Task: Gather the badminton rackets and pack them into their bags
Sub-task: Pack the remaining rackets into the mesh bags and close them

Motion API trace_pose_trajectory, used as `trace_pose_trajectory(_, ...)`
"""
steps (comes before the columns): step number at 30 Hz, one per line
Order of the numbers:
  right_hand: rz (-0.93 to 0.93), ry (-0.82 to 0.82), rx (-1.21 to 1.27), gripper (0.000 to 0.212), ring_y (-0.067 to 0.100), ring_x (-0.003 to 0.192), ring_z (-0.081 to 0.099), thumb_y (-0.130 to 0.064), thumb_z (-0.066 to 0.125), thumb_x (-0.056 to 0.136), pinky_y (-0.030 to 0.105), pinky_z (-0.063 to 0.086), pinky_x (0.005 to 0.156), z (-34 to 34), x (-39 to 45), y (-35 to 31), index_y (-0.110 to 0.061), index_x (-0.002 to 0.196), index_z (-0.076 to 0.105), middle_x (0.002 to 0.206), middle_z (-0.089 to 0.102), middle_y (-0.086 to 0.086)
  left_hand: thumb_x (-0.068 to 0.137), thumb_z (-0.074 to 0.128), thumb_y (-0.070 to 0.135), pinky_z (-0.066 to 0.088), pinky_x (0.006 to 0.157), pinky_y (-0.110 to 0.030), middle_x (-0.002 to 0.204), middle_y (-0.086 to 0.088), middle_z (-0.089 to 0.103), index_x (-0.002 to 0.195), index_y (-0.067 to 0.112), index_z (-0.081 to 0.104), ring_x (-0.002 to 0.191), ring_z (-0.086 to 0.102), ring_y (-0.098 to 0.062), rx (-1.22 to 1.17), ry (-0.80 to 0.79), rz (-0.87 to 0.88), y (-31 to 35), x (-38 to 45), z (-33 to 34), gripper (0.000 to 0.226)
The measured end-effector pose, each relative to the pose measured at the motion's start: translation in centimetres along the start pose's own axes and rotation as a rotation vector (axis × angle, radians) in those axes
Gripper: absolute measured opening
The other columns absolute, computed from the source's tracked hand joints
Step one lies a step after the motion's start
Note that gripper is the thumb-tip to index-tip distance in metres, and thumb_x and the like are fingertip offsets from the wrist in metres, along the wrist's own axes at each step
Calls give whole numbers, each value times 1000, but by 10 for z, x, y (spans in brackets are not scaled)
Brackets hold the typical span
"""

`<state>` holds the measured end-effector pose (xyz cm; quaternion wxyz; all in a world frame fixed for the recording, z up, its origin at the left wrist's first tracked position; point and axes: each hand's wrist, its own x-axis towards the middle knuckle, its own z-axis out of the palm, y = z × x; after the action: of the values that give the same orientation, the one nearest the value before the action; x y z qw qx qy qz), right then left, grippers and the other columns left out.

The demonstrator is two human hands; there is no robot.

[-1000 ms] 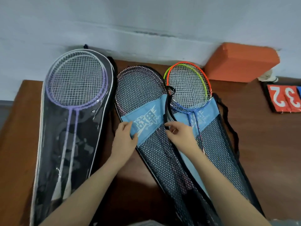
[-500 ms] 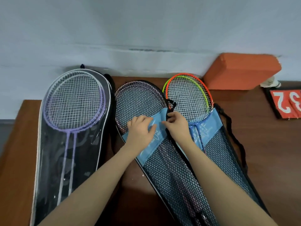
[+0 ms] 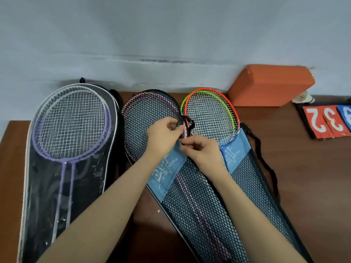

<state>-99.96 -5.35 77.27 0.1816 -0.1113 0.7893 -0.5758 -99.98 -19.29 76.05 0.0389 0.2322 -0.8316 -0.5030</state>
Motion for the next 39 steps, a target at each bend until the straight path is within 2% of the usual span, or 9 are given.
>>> trace_pose_trajectory(3, 38, -15, 38, 15, 8, 71, 59, -3, 69, 80, 20, 50, 71, -2, 1, 1, -13, 90, 72, 76, 67, 2, 82, 66, 15, 51, 89, -30, 89, 4, 65, 100, 11, 69, 90, 63, -12, -76, -15, -28, 4, 0, -3, 18)
trace_pose_trajectory(8, 70, 63, -19, 16, 1, 77, 60, -9, 58, 89, 21, 47, 73, -7, 13, 1, -8, 97, 72, 90, 69, 0, 83, 65, 9, 51, 86, -26, 90, 2, 66, 97, 11, 69, 87, 62, -12, -107, 9, -23, 7, -6, -9, 15)
trace_pose_trajectory(14, 0, 169, -100, 19, 18, 96, 61, -11, 61, 88, 33, 49, 89, -11, 43, -11, -10, 105, 69, 101, 66, 5, 81, 66, 4, 50, 81, -21, 82, 3, 64, 93, 8, 69, 80, 61, -11, -157, 46, 38, 9, -17, -21, 13)
trace_pose_trajectory(22, -24, -25, -127, 34, 16, 88, 63, -6, 72, 77, 23, 50, 82, -12, 64, -26, -9, 110, 63, 91, 67, 4, 80, 67, 0, 51, 76, -14, 80, 3, 66, 91, 8, 69, 74, 62, -4, -263, 77, 65, 12, -24, -23, 14)
trace_pose_trajectory(26, -103, 2, -249, 14, 12, 78, 60, -10, 70, 80, 14, 45, 70, -12, 62, -26, -10, 94, 68, 83, 66, 0, 79, 67, 0, 50, 75, -13, 79, 7, 66, 88, 16, 67, 74, 62, -5, -316, 65, 45, 13, -25, -23, 18)
trace_pose_trajectory(30, -329, 13, -528, 11, 18, 80, 59, -9, 59, 87, 29, 45, 72, -19, 58, -22, -8, 91, 69, 85, 66, 3, 82, 65, 4, 51, 78, -21, 79, 1, 63, 99, 18, 63, 77, 61, -11, -318, 19, 33, 15, -24, -22, 23)
trace_pose_trajectory(33, -530, 17, -736, 12, 25, 82, 59, -9, 56, 86, 37, 44, 72, -27, 53, -10, -9, 91, 67, 85, 65, 4, 87, 60, 8, 47, 81, -24, 89, -1, 59, 114, 16, 60, 83, 58, -12, -207, 4, 123, 13, -21, -21, 28)
trace_pose_trajectory(36, -547, 33, -680, 11, 23, 83, 61, -10, 58, 87, 38, 46, 72, -33, 50, -2, -10, 91, 68, 87, 67, 1, 89, 58, 17, 31, 98, -32, 119, 0, 52, 119, 23, 61, 113, 45, -16, 133, 86, 335, 10, -6, -22, 31)
trace_pose_trajectory(39, -539, 49, -612, 10, 19, 83, 62, -12, 60, 86, 38, 46, 73, -36, 50, 1, -12, 90, 70, 87, 68, -1, 89, 58, 19, 12, 98, -33, 139, 6, 44, 115, 32, 63, 133, 27, -21, 395, -5, 446, 15, 9, -24, 30)
